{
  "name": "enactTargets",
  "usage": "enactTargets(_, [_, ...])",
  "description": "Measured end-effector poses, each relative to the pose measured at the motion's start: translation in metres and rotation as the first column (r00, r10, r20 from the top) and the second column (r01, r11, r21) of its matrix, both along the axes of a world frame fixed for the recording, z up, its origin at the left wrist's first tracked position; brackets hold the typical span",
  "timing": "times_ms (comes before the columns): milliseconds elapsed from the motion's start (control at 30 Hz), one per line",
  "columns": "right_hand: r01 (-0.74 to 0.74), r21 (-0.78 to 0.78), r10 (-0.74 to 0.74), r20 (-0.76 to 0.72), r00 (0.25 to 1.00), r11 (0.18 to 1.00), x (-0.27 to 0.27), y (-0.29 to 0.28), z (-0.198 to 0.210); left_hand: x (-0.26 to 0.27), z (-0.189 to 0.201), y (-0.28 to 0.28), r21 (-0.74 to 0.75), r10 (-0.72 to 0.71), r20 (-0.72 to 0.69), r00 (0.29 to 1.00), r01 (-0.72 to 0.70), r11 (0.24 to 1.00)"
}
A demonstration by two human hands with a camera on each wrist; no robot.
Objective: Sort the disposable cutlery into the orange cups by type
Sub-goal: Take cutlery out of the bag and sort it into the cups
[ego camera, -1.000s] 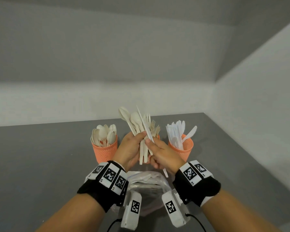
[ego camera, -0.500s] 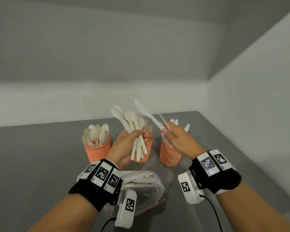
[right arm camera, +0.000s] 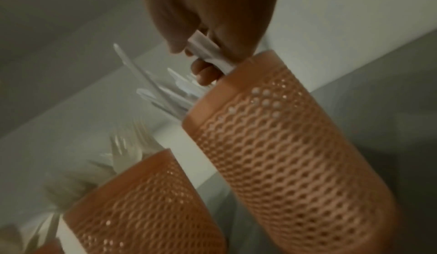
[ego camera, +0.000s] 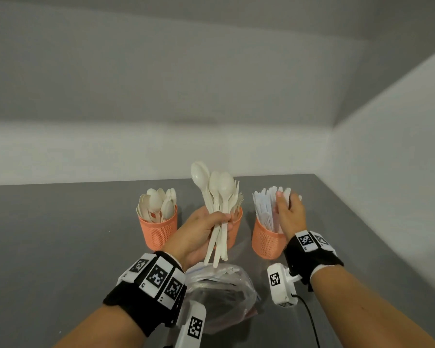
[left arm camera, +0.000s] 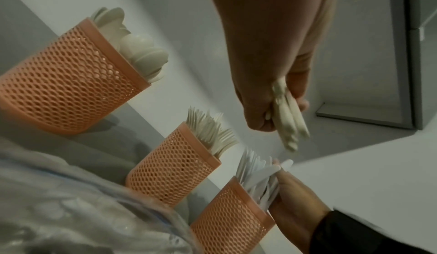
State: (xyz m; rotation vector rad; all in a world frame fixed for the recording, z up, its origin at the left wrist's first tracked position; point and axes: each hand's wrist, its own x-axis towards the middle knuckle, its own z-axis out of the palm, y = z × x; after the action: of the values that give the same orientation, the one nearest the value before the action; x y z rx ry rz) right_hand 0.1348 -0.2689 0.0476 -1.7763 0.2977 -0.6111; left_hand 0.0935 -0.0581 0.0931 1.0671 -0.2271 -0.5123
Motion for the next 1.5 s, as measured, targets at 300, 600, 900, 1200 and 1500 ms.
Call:
enactTargets(300, [0.077, -0.444, 0.09, 0.342, 0.936, 0.893, -0.019, 0.023, 0.052, 0.004, -0.006, 0.0, -0.021, 0.019, -0.096, 0.995, -0.021, 1.0])
enactTargets(600, [-0.369, -0.359, 0.335, -0.154, 0.93, 0.857, -0.052, 0.086, 0.055, -0.001, -0.008, -0.002, -0.067, 0.013, 0.049, 0.999, -0.009, 0.998])
enactTargets(900, [-0.372, 0.089, 0.38, -0.108, 0.918, 0.924, -0.051, 0.086, 0.062, 0.001, -0.018, 0.017, 0.148, 0.222, 0.153, 0.963, -0.244, 0.958])
enactTargets(1200, [-0.048, -0.483, 0.115, 0.111, 0.987, 0.875, -0.015, 0.086, 0.06, 0.003, -0.012, 0.044, 0.024, 0.158, 0.027, 0.987, -0.158, 0.987])
enactTargets(1500, [-0.197, -0.874, -0.029, -0.233, 0.972, 0.444, 0.003, 0.089, 0.019, -0.004, -0.011, 0.061, -0.09, -0.015, 0.044, 0.999, 0.018, 0.996])
